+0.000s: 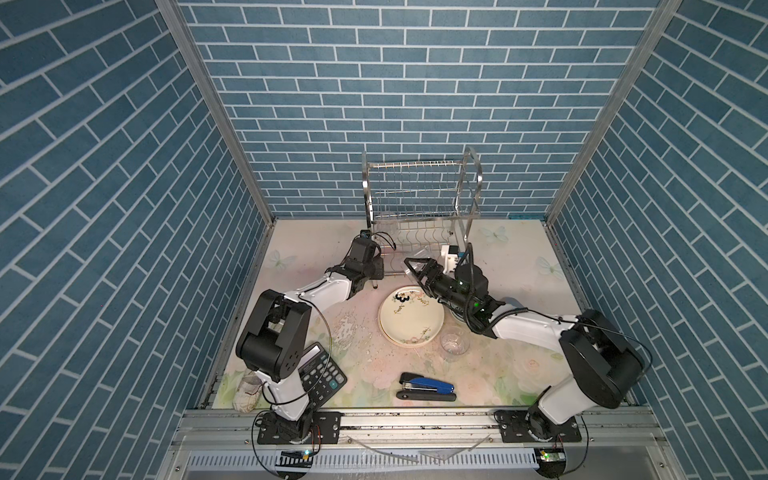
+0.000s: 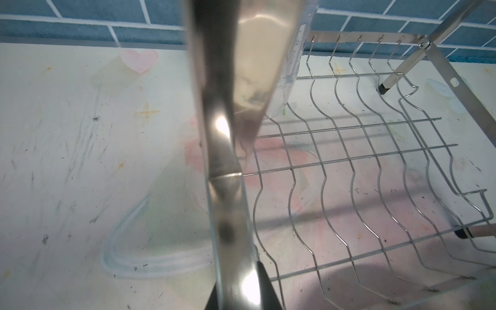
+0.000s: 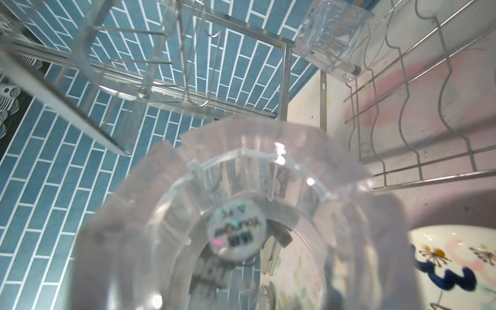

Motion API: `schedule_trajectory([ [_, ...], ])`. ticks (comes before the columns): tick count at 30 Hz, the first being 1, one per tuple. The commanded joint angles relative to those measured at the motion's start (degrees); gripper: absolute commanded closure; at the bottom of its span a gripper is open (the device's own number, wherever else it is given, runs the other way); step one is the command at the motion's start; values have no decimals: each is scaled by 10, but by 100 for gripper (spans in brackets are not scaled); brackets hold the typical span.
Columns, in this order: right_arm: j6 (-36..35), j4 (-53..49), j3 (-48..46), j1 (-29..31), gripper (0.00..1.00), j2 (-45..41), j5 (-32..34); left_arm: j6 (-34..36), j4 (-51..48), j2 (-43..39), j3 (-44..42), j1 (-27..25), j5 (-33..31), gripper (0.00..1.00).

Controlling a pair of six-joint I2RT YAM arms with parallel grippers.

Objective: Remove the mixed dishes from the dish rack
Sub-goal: 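Swing the left gripper toward the cup held by the right gripper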

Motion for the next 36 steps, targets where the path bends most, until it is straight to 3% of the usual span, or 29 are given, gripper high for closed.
schedule_trajectory([
  [1,-60,-46,-22,10,100,-46,31,3,-40,-13,-22,6,3,71],
  [18,-198,-234,-74,59,100,-222,150,-21,-50,-137,-81,6,-2,25],
  [31,-246,-243,-80,81,100,-248,185,-74,-120,-359,-175,0,51,22],
  [36,-270,-246,-75,85,100,-241,189,-77,-159,-449,-195,-1,79,15],
])
